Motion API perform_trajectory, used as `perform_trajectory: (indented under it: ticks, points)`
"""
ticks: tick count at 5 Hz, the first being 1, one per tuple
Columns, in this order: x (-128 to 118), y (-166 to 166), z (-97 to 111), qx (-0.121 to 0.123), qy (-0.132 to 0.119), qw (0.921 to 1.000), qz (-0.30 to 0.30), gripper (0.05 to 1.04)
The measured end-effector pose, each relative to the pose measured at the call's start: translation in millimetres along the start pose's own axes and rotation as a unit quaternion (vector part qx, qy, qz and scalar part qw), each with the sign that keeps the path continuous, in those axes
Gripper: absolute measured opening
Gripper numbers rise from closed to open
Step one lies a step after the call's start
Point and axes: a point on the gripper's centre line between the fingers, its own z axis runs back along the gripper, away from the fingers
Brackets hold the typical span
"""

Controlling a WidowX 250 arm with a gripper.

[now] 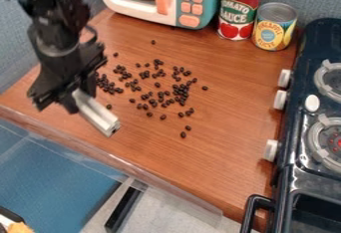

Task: Sweep into pile

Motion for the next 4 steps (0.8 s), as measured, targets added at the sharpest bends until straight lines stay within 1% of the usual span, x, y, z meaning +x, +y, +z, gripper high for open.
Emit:
perform_trajectory:
  ticks: [1,2,3,4]
  points:
    - [0.9,1.0,-21.9,0.015,-0.005,0.9996,0.024,0.368]
    - [-2.7,3.6,-30.5,0.039,0.007,0.9966,0.072,0.368]
    - [-3.5,5.8,-29.1,0.051,0.012,0.9938,0.098,0.368]
    - [-4.8,6.2,-28.8,0.053,0.017,0.9931,0.103,0.368]
